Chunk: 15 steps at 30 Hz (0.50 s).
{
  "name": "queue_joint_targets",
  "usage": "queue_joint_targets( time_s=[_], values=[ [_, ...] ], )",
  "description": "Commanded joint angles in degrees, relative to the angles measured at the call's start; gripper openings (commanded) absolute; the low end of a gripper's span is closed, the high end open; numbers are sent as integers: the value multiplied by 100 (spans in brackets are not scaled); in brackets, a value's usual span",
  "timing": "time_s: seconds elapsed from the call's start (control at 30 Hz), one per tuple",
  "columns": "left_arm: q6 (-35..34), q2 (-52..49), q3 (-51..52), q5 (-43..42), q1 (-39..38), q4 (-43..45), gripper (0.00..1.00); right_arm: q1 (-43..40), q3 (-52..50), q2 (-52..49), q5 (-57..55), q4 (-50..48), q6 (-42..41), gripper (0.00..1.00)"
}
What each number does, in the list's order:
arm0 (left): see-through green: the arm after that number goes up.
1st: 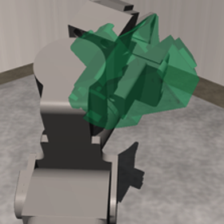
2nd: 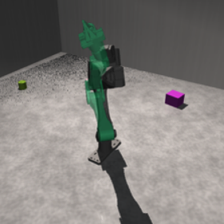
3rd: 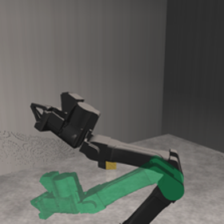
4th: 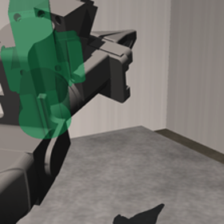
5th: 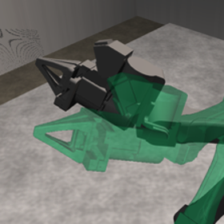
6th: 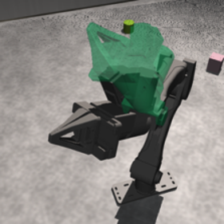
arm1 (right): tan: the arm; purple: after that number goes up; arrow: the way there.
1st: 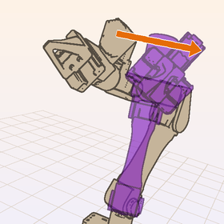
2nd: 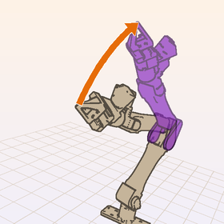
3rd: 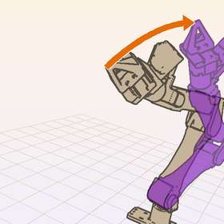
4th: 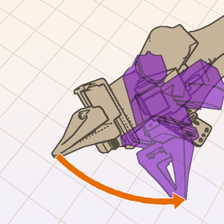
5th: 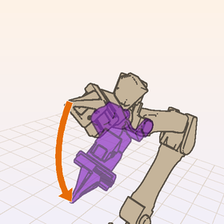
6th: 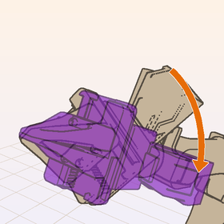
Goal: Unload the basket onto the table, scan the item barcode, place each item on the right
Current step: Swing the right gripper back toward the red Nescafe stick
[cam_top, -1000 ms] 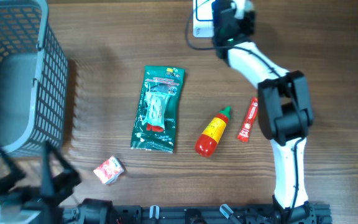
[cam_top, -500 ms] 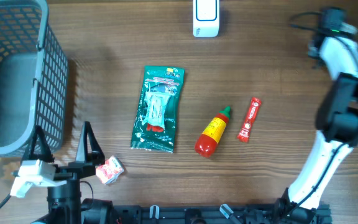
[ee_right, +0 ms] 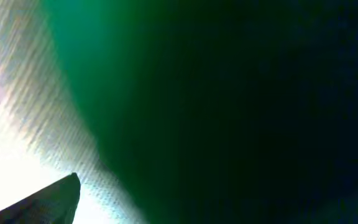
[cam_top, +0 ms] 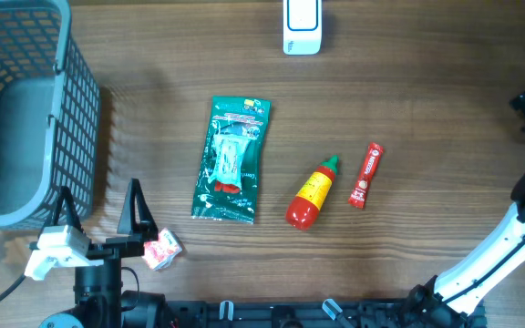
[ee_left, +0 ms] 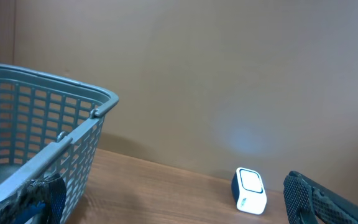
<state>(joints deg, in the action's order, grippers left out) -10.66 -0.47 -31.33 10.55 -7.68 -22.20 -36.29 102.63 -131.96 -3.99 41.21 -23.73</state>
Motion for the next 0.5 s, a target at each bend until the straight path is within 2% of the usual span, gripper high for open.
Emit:
queue_joint_targets(
  time_s=[0.0,0.2,0.47],
  values=[
    [-33,9,44,-98,42,2,100,295,2,575,417,-20,-994,100],
    [-33,9,68,-111,42,-111,100,793,0,1456,540,96,-1222,100],
    [-33,9,870,-68,42,105,100,2240,-2,1930,538,1493,-1283,100]
  ],
)
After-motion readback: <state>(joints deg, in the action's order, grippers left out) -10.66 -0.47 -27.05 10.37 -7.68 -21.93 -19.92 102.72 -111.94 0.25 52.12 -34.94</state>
